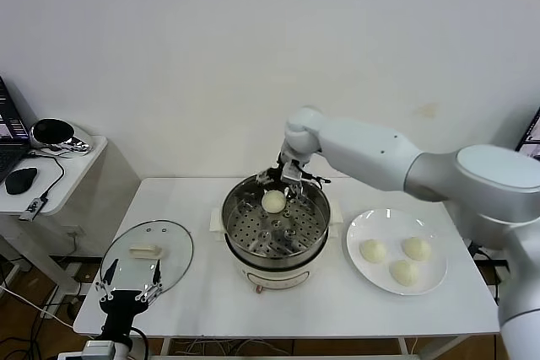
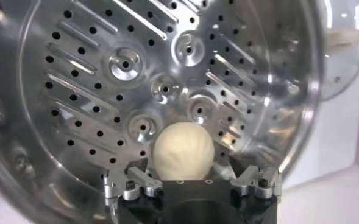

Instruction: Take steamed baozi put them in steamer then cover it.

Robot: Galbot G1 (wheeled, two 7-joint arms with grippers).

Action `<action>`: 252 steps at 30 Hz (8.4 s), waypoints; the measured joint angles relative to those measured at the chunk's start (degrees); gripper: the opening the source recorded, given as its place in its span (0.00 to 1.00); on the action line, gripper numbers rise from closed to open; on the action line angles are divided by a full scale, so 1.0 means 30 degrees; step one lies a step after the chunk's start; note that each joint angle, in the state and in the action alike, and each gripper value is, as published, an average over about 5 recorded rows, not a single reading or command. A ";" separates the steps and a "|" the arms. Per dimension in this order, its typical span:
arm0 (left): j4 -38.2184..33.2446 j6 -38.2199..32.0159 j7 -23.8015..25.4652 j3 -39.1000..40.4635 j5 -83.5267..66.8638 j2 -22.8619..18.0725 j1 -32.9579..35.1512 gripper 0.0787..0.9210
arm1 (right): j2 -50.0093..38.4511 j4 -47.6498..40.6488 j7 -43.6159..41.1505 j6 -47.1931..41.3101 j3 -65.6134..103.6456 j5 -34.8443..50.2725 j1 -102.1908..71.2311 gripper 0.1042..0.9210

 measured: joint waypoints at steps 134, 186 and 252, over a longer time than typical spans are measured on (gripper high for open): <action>0.0565 -0.0414 -0.0084 -0.0523 -0.0352 0.0096 -0.0719 0.88 | 0.1603 0.2758 0.2186 -2.1450 -0.0402 1.2615 -0.0383 0.62; 0.0630 -0.0439 -0.0042 0.0230 0.0476 0.0276 -0.0626 0.88 | -1.4268 0.9795 -0.4016 -1.4078 0.2559 0.2934 -0.1454 0.88; 0.0756 -0.0445 -0.0077 -0.0179 0.0803 -0.0056 -0.0286 0.88 | -1.3056 0.5571 -0.3668 -1.2326 1.0629 -0.1510 -1.0714 0.65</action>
